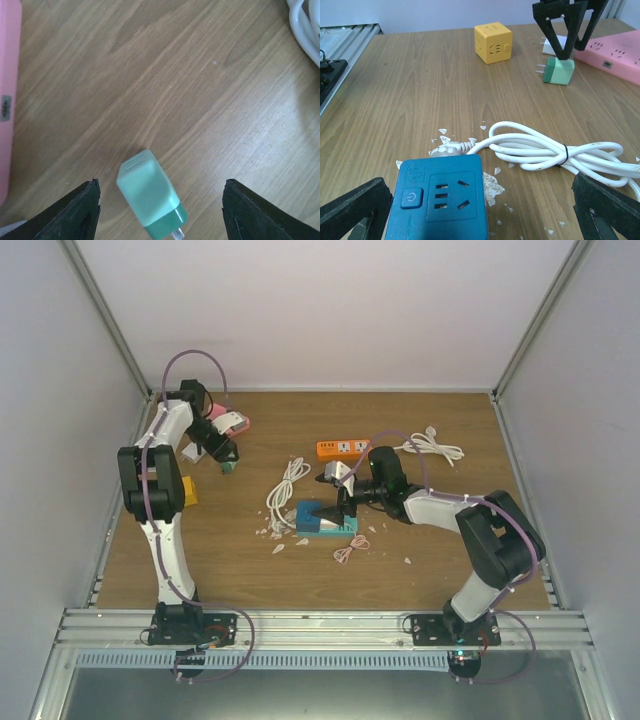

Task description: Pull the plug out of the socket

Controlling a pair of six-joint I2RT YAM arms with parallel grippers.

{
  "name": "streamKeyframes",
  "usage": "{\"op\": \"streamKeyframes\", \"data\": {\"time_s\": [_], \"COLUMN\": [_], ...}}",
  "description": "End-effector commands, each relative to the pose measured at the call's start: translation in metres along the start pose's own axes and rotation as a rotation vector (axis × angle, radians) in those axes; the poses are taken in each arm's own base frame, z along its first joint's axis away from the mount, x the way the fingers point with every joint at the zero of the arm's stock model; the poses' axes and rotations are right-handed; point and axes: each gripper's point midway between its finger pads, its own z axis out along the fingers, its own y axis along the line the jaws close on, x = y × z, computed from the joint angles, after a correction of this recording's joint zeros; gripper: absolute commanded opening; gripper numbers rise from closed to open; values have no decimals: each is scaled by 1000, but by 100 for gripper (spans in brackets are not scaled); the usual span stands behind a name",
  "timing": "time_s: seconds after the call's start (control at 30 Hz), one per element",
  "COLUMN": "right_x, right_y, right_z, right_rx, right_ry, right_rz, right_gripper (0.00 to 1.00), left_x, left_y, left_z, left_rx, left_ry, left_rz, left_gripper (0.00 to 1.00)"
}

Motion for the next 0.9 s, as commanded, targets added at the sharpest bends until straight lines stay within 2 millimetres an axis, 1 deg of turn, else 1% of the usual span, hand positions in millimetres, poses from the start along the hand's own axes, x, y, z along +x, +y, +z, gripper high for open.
{"op": "streamKeyframes", "data": {"time_s": [0.0, 0.1, 0.23, 0.3, 0.43, 0.5, 0.57, 0.6, 0.63, 0.7, 0.77, 0.87], "right_x": [-2, 0, 0, 1, 3, 3, 2, 2, 2, 3, 3, 5], "right_y": [-6, -7, -7, -7, -8, -8, -9, -9, -9, -10, -10, -10], "right_z": [-1, -2, -2, -1, -2, -2, -3, -3, -4, -4, -4, -4], "right_rx": [2, -1, -7, -10, -9, -8, -7, -6, -5, -5, -6, -9], "right_ry": [-1, -2, -5, -4, -2, -2, -3, -2, -2, -2, -1, 0], "right_rz": [-7, -1, 7, 11, 14, 14, 14, 15, 14, 16, 17, 24], "right_gripper": [100, 100, 100, 100, 100, 100, 100, 100, 100, 100, 100, 100], "left_x": [-4, 2, 10, 12, 11, 8, 2, -2, -5, -4, -1, 11], "left_y": [-1, -8, -10, -9, -6, -6, -13, -19, -23, -37, -47, -54], "left_z": [3, 7, 16, 17, 18, 15, 10, 9, 6, 6, 7, 15], "left_rx": [-53, -65, -92, -100, -109, -96, -37, 17, 64, 168, 243, 311], "left_ry": [-7, 7, 34, 35, 31, 12, -17, -43, -65, -90, -98, -79], "left_rz": [-42, -58, -80, -89, -95, -99, -99, -102, -102, -110, -117, -139], "left_gripper": [67, 65, 61, 57, 43, 36, 31, 28, 26, 24, 23, 23]}}
